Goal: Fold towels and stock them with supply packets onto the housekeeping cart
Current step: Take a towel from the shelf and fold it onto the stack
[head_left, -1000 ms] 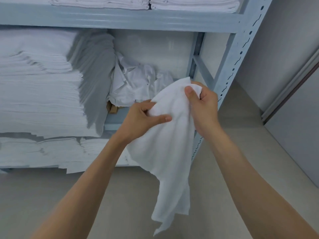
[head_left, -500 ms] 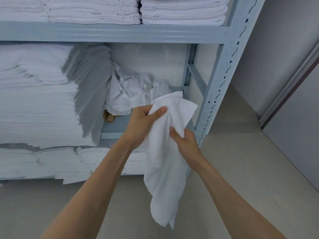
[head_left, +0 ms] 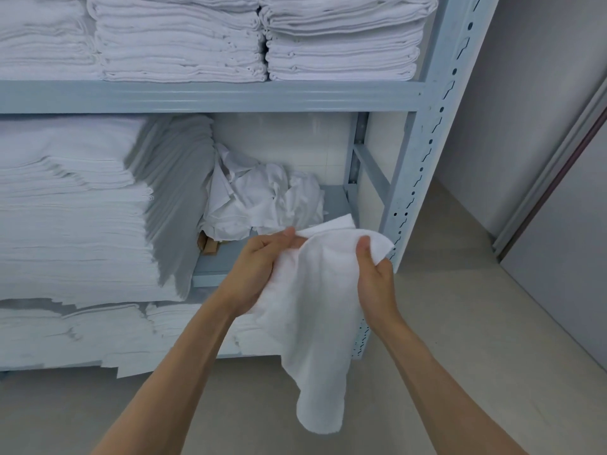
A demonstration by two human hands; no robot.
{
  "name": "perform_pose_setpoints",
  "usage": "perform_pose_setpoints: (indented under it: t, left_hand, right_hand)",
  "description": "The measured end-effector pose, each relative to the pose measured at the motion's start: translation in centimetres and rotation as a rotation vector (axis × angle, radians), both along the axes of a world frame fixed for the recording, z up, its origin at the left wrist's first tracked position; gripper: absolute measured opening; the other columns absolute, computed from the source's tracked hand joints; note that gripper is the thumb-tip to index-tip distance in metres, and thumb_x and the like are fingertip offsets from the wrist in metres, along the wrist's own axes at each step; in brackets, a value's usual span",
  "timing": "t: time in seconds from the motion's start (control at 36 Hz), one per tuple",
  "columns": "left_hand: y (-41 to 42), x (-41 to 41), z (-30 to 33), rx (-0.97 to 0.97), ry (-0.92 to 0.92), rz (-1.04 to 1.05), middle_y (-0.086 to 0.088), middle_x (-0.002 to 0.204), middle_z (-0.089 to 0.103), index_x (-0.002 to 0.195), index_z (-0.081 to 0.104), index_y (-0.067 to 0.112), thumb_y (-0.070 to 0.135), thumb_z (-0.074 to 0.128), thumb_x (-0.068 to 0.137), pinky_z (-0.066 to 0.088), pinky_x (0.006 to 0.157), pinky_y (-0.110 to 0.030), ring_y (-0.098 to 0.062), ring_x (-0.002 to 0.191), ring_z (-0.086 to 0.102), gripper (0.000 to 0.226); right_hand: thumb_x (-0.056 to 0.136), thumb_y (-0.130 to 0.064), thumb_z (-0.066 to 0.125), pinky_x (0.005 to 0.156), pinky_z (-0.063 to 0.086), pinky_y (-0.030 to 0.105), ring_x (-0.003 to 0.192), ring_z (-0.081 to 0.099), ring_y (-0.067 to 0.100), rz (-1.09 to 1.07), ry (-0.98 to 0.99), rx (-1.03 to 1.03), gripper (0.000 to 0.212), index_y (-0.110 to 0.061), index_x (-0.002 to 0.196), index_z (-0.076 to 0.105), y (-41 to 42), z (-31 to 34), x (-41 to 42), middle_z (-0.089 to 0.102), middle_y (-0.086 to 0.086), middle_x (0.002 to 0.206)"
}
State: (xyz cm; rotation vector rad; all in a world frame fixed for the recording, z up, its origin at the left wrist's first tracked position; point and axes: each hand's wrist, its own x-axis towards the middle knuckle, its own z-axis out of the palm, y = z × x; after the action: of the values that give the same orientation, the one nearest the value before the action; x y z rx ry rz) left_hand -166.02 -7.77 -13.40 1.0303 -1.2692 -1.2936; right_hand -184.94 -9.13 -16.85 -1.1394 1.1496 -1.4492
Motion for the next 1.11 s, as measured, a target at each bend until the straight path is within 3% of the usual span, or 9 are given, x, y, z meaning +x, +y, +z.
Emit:
perform_pose_setpoints:
  t: [0.17, 0.25, 0.36, 0.5, 0.64, 0.78, 0.89, 1.0, 1.11]
  left_hand:
    - [0.1, 0.9, -0.4, 0.003, 0.117, 0.040, 0.000, 0.116, 0.074, 0.106, 0.076, 0.001, -0.006, 0.037, 0.084, 0.057, 0.075, -0.023, -0.016, 0.097, 0.070, 0.045]
    - [0.3, 1.7, -1.0, -0.062, -0.159, 0.146, 0.004, 0.123, 0.068, 0.116, 0.074, 0.010, -0.021, 0.034, 0.080, 0.054, 0.087, -0.022, -0.015, 0.109, 0.066, 0.062]
    - [-0.1, 2.9, -2.1, -0.204, -0.721, 0.312, -0.003, 0.100, 0.059, 0.122, 0.070, 0.014, -0.013, 0.057, 0.087, 0.042, 0.073, -0.004, -0.006, 0.079, 0.061, 0.047]
    - [-0.4, 4.5, -3.9, -0.176, -0.743, 0.556, -0.005, 0.099, 0.069, 0.097, 0.078, 0.017, 0.006, 0.068, 0.090, 0.056, 0.073, -0.028, -0.020, 0.074, 0.068, 0.016]
    - [-0.4, 4.4, -4.4, -0.360, -0.908, 0.661, -0.010, 0.102, 0.049, 0.091, 0.080, 0.010, 0.018, 0.080, 0.083, 0.037, 0.083, -0.029, -0.023, 0.100, 0.042, 0.012]
    - [-0.4, 3.4, -2.6, -0.446, -0.805, 0.510, -0.008, 0.071, 0.064, 0.068, 0.069, 0.006, 0.023, 0.069, 0.093, 0.047, 0.072, -0.043, -0.023, 0.072, 0.058, 0.030]
    - [-0.4, 0.2, -0.7, -0.509, -0.702, 0.415, 0.002, 0.087, 0.076, 0.091, 0.079, 0.014, 0.018, 0.069, 0.093, 0.050, 0.077, -0.029, -0.014, 0.081, 0.068, 0.011]
    - [-0.9, -2.4, 1.3, -0.530, -0.681, 0.283, -0.002, 0.085, 0.076, 0.094, 0.080, 0.018, 0.014, 0.071, 0.091, 0.050, 0.071, -0.030, -0.018, 0.078, 0.068, 0.011]
    - [-0.8, -2.6, 2.0, -0.436, -0.453, 0.280, -0.001, 0.085, 0.076, 0.093, 0.080, 0.020, 0.017, 0.077, 0.086, 0.051, 0.070, -0.026, -0.012, 0.077, 0.069, 0.008]
  right_hand:
    - [0.102, -0.049, 0.045, 0.060, 0.056, 0.020, 0.068, 0.068, 0.008, -0.167, 0.008, -0.050, 0.043, -0.021, 0.095, 0.077, -1.4, 0.3, -2.1, 0.073, -0.002, 0.077]
    - [0.100, -0.048, 0.049, 0.046, 0.040, 0.022, 0.047, 0.045, 0.007, -0.366, -0.040, -0.006, 0.054, -0.001, 0.076, 0.056, -2.2, 0.4, -3.8, 0.048, 0.000, 0.057]
    - [0.101, -0.041, 0.052, 0.041, 0.031, 0.014, 0.041, 0.034, -0.002, -0.495, -0.153, -0.001, 0.046, -0.019, 0.062, 0.040, -2.8, 1.1, -5.8, 0.037, -0.018, 0.044]
    - [0.100, -0.040, 0.053, 0.041, 0.026, 0.014, 0.041, 0.031, -0.001, -0.496, -0.201, -0.050, 0.043, -0.024, 0.064, 0.037, -3.0, 1.3, -7.1, 0.034, -0.019, 0.044]
    - [0.099, -0.040, 0.053, 0.041, 0.026, 0.015, 0.042, 0.030, 0.001, -0.519, -0.160, -0.039, 0.047, -0.022, 0.061, 0.032, -3.1, 1.2, -7.2, 0.032, -0.019, 0.043]
    - [0.099, -0.035, 0.053, 0.052, 0.047, 0.015, 0.056, 0.058, 0.007, -0.286, 0.091, 0.004, 0.039, -0.016, 0.069, 0.068, -2.2, 1.8, -7.1, 0.067, -0.012, 0.062]
    - [0.087, -0.021, 0.073, 0.079, 0.049, 0.009, 0.091, 0.066, -0.007, 0.130, 0.320, -0.041, 0.016, -0.029, 0.100, 0.078, -0.8, 2.6, -3.8, 0.073, -0.015, 0.111]
    - [0.072, -0.025, 0.087, 0.090, 0.049, 0.013, 0.108, 0.060, -0.010, 0.371, 0.457, -0.100, 0.071, -0.035, 0.135, 0.057, 0.1, 2.7, 0.4, 0.064, -0.029, 0.118]
    - [0.087, -0.016, 0.074, 0.085, 0.056, 0.034, 0.097, 0.069, 0.011, 0.234, 0.406, -0.164, 0.028, -0.016, 0.115, 0.070, -0.2, 3.4, 1.9, 0.074, -0.004, 0.105]
